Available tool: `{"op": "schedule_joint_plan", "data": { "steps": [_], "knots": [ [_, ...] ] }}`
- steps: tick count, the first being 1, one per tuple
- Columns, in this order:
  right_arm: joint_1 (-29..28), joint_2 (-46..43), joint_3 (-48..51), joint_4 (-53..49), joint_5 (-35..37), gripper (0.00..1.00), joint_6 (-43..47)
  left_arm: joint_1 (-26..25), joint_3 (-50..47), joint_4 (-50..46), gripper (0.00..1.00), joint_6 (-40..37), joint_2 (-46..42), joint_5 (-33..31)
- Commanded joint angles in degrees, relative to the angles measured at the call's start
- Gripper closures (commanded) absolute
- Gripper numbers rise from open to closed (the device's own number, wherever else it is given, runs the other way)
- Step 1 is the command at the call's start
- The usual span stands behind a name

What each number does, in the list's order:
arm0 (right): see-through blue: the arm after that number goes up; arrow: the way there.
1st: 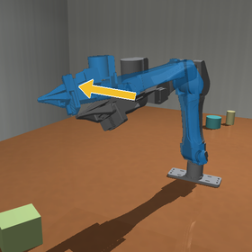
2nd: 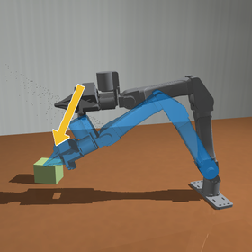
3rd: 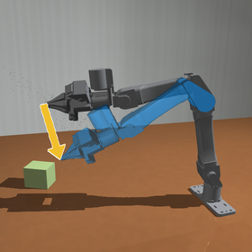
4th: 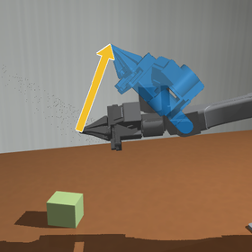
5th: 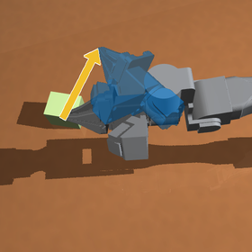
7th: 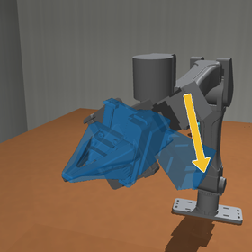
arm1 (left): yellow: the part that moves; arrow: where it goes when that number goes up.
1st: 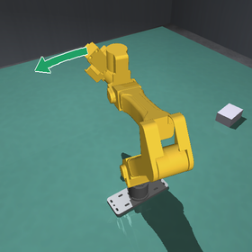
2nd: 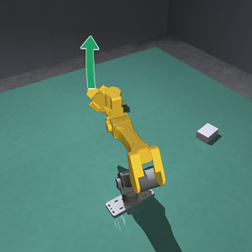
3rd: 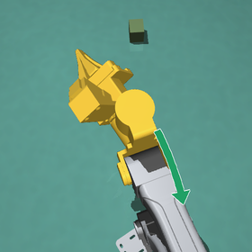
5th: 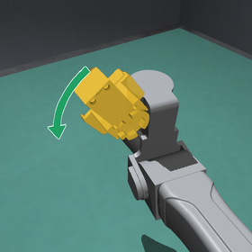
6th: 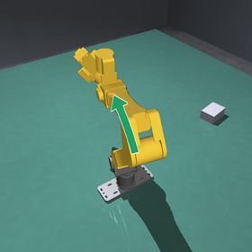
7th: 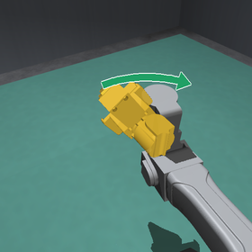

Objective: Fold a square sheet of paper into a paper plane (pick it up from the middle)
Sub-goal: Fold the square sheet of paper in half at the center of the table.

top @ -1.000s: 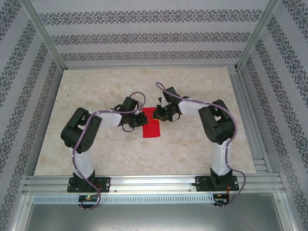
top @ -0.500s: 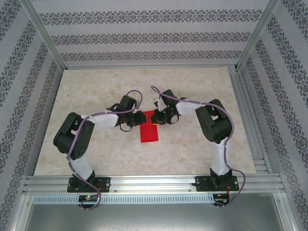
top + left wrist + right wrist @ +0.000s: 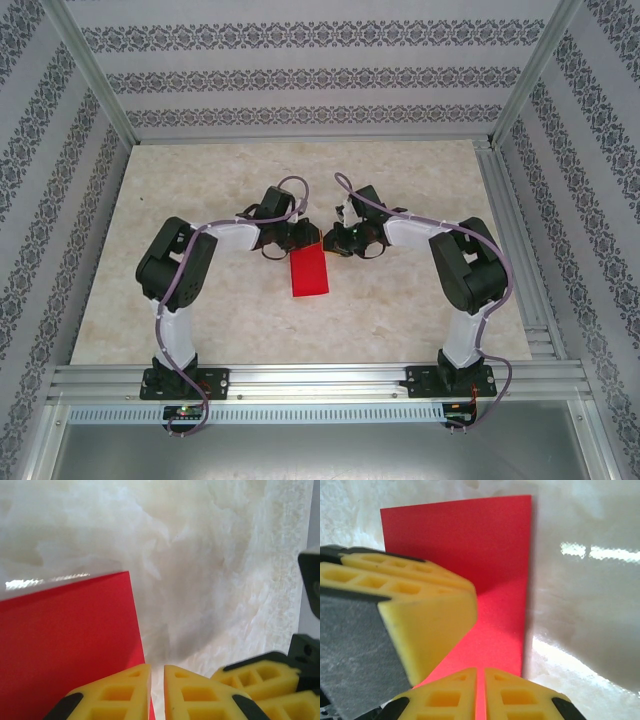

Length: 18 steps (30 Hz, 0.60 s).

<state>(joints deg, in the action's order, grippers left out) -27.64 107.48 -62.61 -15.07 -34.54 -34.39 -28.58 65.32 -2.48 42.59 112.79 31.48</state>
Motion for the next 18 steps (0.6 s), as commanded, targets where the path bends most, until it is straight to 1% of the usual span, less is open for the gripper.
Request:
{"op": "schedule_joint_plan", "data": {
  "steps": [1,9,18],
  "knots": [
    [-0.46,0.67,0.47,3.15,0.46,0.87,-2.61,-0.43,2.11,2.41,0.85,0.48,1.84,2.24],
    [-1.61,3.24,0.34,4.11,-0.89,0.88,-3.07,-0.43,3.24,1.04,0.88,-0.35,4.51,0.87],
    [-3.17,5.19,0.51,4.01,-1.81,0.88,-3.21,-0.45,2.28,0.05,0.88,-0.89,4.59,-0.71]
  ]
}}
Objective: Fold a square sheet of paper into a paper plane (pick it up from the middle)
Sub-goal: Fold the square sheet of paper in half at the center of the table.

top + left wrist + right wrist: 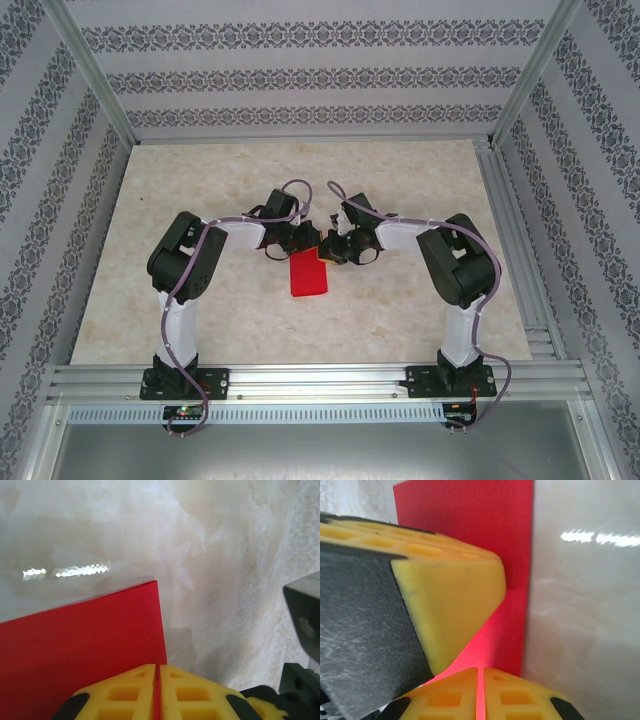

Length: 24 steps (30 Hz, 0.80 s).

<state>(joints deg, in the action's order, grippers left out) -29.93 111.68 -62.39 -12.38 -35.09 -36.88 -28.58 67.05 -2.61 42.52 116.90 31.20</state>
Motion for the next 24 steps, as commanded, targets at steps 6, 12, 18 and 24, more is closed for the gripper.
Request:
{"op": "schedule_joint_plan", "data": {
  "steps": [6,12,18,24],
  "knots": [
    [-0.92,1.79,1.08,-1.57,1.23,0.88,-0.25,-0.45,0.01,-0.16,0.88,-0.99,0.55,-1.27],
    [-1.33,1.73,2.22,-2.43,-0.01,0.88,0.06,-0.33,-0.26,-1.31,0.89,-2.07,0.87,-2.58],
    [-2.00,-1.42,5.35,-3.23,-2.35,0.87,0.32,-0.09,-1.20,-1.52,0.89,-2.70,1.22,-3.32],
    [-3.54,-4.03,8.51,-3.06,-3.33,0.86,-0.27,0.14,-1.53,-1.61,0.89,-3.13,1.43,-3.73]
  ]
}}
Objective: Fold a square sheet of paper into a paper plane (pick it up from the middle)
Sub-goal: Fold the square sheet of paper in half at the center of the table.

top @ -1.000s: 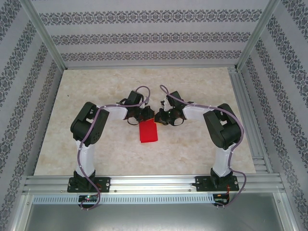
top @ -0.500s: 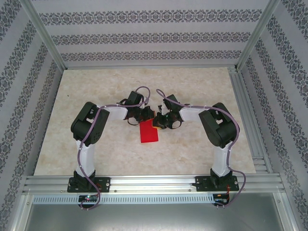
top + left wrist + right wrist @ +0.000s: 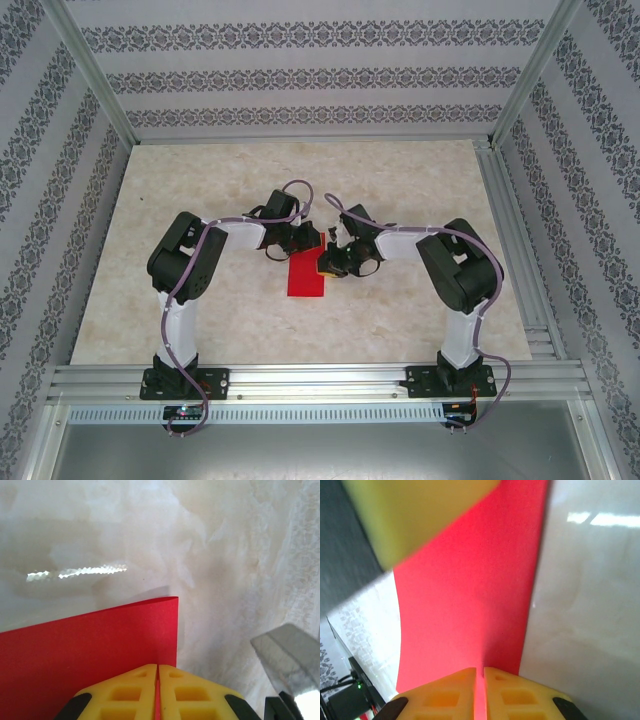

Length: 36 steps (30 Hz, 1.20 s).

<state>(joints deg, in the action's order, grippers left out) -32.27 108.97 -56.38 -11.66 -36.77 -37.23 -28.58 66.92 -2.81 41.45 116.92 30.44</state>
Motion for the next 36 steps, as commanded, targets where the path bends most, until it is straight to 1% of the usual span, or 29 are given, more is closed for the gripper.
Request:
{"op": "schedule_joint_plan", "data": {
  "steps": [1,5,19,24,29,36],
  "knots": [
    [-1.43,-1.70,3.05,-3.51,-1.63,0.86,-0.07,0.11,-1.41,-1.45,0.89,-2.06,1.51,-3.00],
    [-2.10,-2.77,4.80,-2.09,-1.98,0.85,-0.94,0.24,-1.41,-1.41,0.89,-2.25,1.79,-3.26],
    [-5.31,-4.24,5.12,0.84,-1.80,0.84,-2.73,0.31,-2.40,-0.34,0.89,-2.12,1.95,-3.45],
    [-6.66,-4.18,5.27,1.77,-0.62,0.84,-3.97,0.32,-2.75,0.20,0.89,-2.08,1.90,-3.43],
    [-7.55,-3.42,5.55,0.13,1.70,0.85,-4.11,0.31,-3.28,0.98,0.89,-1.81,1.60,-3.45],
    [-10.04,-4.20,6.90,2.15,1.33,0.85,-5.10,0.35,-4.19,2.56,0.89,-1.58,1.25,-3.45]
  ]
}}
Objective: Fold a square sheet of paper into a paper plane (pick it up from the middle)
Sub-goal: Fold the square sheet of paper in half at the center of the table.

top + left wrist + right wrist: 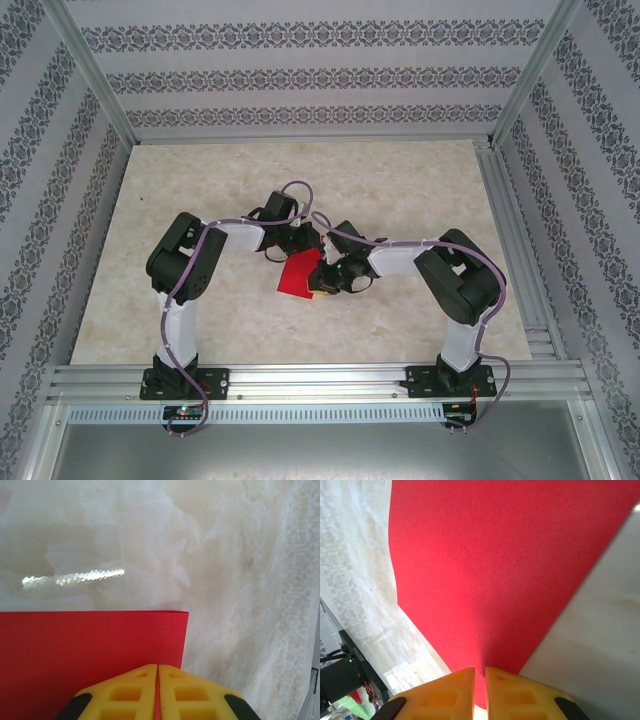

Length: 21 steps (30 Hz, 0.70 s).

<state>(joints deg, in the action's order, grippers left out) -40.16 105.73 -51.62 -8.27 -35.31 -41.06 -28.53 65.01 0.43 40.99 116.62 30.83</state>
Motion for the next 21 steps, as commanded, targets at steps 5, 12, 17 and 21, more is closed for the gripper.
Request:
{"op": "schedule_joint_plan", "data": {
  "steps": [5,12,17,21],
  "knots": [
    [-3.18,-2.47,3.48,-0.78,1.22,0.85,-2.34,0.28,-3.17,0.04,0.89,-0.99,1.42,-3.89],
    [-3.01,-9.70,4.37,0.21,5.91,0.83,-3.54,0.25,-3.94,0.13,0.89,-1.15,-0.02,-2.90],
    [1.62,-15.45,4.67,0.36,11.97,0.79,-4.25,0.18,-2.47,-2.06,0.85,-2.24,-3.14,-1.37],
    [5.97,-16.08,4.56,1.49,14.80,0.78,-3.93,0.01,-1.99,-3.18,0.77,-2.19,-7.12,-0.28]
  ]
}}
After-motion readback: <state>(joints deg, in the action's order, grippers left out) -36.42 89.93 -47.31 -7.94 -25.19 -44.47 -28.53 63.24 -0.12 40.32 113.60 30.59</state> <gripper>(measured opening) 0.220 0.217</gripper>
